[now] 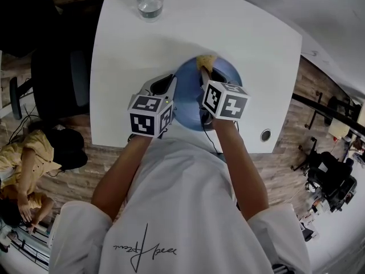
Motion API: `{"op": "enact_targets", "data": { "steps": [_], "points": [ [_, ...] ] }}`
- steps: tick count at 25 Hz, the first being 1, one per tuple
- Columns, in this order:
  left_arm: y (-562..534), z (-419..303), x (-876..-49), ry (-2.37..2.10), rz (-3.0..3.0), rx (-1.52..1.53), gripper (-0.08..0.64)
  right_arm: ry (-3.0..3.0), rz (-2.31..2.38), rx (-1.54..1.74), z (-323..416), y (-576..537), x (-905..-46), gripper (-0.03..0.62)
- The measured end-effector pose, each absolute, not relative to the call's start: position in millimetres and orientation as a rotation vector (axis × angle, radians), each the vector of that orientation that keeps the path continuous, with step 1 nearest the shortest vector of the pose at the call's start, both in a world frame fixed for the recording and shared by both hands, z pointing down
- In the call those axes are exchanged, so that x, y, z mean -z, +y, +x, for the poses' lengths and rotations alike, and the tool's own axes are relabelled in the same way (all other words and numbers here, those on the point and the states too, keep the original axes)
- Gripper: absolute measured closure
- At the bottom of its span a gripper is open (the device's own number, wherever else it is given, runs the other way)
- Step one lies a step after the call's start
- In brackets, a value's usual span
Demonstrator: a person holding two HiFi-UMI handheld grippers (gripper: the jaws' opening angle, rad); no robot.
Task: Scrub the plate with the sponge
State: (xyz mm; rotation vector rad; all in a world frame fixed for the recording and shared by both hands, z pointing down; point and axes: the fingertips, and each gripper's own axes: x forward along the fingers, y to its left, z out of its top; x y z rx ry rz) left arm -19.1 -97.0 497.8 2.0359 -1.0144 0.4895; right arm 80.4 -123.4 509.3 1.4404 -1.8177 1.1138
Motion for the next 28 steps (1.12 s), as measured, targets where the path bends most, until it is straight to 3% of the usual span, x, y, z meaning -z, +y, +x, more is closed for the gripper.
{"op": "enact_targets", "data": {
  "steps": [28],
  "points": [
    [-99,-20,-497,-1.068,2.007,-0.447,0.538,-1.940,1.277,-1.227,36,-107,-508,0.548]
  ]
}}
